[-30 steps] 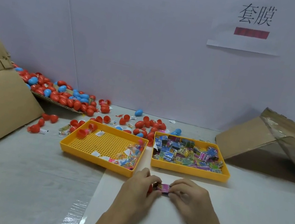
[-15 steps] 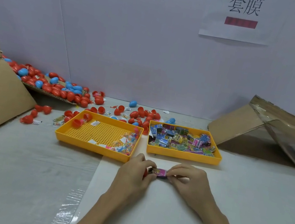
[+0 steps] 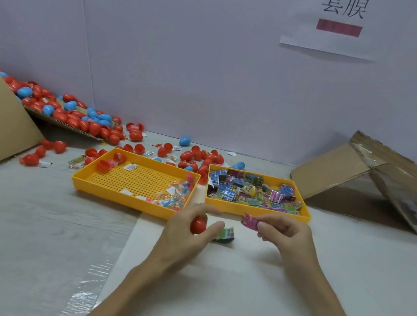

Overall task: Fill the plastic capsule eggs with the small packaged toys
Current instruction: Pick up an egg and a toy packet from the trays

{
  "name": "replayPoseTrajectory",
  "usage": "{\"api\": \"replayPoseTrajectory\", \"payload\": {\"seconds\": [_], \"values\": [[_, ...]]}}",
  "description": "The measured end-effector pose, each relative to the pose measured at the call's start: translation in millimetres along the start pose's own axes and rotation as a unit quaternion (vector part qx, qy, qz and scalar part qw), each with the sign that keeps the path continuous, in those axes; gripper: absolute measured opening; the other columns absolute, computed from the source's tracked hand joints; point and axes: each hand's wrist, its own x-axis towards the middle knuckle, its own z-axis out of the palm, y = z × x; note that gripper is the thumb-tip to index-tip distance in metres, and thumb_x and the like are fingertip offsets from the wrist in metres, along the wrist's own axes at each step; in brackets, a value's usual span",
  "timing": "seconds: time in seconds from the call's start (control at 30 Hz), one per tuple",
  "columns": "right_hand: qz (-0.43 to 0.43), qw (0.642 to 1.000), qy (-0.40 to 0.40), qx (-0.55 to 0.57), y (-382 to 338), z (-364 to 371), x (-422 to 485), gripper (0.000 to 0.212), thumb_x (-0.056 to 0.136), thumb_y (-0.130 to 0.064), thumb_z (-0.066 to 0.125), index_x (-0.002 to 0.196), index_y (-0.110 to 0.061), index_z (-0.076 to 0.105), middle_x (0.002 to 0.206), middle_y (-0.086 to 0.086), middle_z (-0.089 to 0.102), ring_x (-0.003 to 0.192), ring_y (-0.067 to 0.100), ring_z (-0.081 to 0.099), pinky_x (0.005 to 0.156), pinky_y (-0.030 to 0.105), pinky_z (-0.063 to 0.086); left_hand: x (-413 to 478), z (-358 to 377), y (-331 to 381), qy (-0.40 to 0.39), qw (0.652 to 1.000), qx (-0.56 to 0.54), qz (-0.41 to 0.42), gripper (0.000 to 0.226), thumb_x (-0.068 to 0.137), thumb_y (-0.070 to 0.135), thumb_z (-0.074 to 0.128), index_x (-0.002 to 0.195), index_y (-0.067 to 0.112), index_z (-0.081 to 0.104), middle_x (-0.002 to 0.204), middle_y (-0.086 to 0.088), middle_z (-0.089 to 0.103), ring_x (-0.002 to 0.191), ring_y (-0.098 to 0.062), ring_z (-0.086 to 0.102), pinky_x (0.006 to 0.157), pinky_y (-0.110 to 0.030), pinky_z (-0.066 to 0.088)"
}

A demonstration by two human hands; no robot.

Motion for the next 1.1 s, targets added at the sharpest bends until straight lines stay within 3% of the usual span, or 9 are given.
{"api": "replayPoseTrajectory", "payload": {"seconds": [0.1,0.17,0.23,0.37,0.53,0.67,0.83,0.93,1.1], "values": [[0.043,0.995,-0.012,0.094,-6.4,8.0,6.4,0.013,0.075,-0.01,0.076,0.085,-0.017,0.081,0.079,0.009,0.074,0.069,0.016,0.067,0.065,0.022,0.055,4.7,-1.4,9.0,-0.022,0.994,-0.099,-0.029,0.021,0.09,0.04,0.073,0.111,0.038,0.07,0.085,0.01,0.063,0.076,-0.001,0.061,0.063,-0.012,0.047],[0.055,0.99,-0.031,0.125,-14.2,13.8,14.3,0.018,0.07,-0.018,0.077,0.088,-0.018,0.081,0.085,0.008,0.075,0.074,0.016,0.069,0.067,0.023,0.056,18.0,-4.2,17.7,-0.088,0.983,-0.137,-0.082,0.032,0.088,0.045,0.071,0.119,0.037,0.067,0.08,0.006,0.057,0.058,0.0,0.054,0.05,-0.013,0.041],[0.054,0.986,-0.044,0.148,-22.5,18.7,24.6,0.018,0.071,-0.019,0.077,0.089,-0.018,0.081,0.09,0.007,0.075,0.078,0.016,0.069,0.07,0.023,0.057,35.4,-7.2,27.6,-0.142,0.968,-0.174,-0.112,0.029,0.091,0.043,0.07,0.118,0.033,0.068,0.07,0.005,0.054,0.049,-0.002,0.044,0.044,-0.018,0.035],[0.023,0.988,-0.032,0.148,-30.0,32.6,36.7,0.013,0.075,-0.019,0.075,0.087,-0.02,0.079,0.086,0.004,0.073,0.078,0.014,0.069,0.071,0.024,0.056,53.1,-6.7,33.7,-0.09,0.974,-0.192,-0.085,0.014,0.093,0.031,0.071,0.099,0.019,0.074,0.057,0.013,0.051,0.047,-0.004,0.042,0.043,-0.018,0.033],[-0.012,0.992,0.002,0.123,-16.1,47.0,34.4,0.021,0.087,0.001,0.07,0.084,-0.019,0.077,0.083,0.009,0.073,0.076,0.018,0.067,0.071,0.026,0.056,41.4,0.7,22.1,-0.041,0.978,-0.184,-0.086,0.014,0.091,0.031,0.074,0.098,0.02,0.075,0.061,0.011,0.051,0.048,-0.004,0.043,0.044,-0.019,0.034],[-0.028,0.996,-0.01,0.09,-13.5,45.1,29.9,0.02,0.087,0.001,0.072,0.089,-0.019,0.076,0.089,0.009,0.074,0.08,0.022,0.07,0.074,0.028,0.056,33.8,3.9,15.8,-0.006,0.972,-0.213,-0.096,0.013,0.092,0.029,0.071,0.097,0.019,0.077,0.06,0.009,0.05,0.046,-0.004,0.041,0.043,-0.018,0.032],[-0.047,0.997,-0.026,0.056,-15.8,41.7,25.3,0.028,0.084,0.007,0.072,0.094,-0.019,0.076,0.09,0.005,0.073,0.081,0.017,0.068,0.074,0.025,0.055,31.7,0.1,17.0,-0.062,0.948,-0.275,-0.145,0.052,0.088,0.053,0.061,0.088,0.002,0.068,0.065,-0.002,0.043,0.047,-0.009,0.028,0.043,-0.021,0.023],[-0.066,0.996,-0.037,0.054,-19.8,43.6,23.1,0.031,0.081,0.009,0.073,0.097,-0.017,0.075,0.081,-0.001,0.072,0.076,0.012,0.068,0.07,0.02,0.054,28.7,-1.8,16.9,-0.129,0.922,-0.303,-0.202,0.043,0.094,0.054,0.059,0.077,0.015,0.059,0.069,-0.002,0.043,0.05,-0.011,0.025,0.043,-0.021,0.02],[-0.069,0.995,-0.038,0.067,-22.8,42.9,20.5,0.029,0.072,-0.003,0.078,0.095,-0.02,0.075,0.085,0.007,0.073,0.081,0.019,0.069,0.073,0.027,0.056,25.0,-3.7,17.4,-0.199,0.9,-0.334,-0.198,0.031,0.1,0.031,0.06,0.072,0.023,0.069,0.072,0.0,0.044,0.05,-0.009,0.023,0.041,-0.018,0.017]]}}
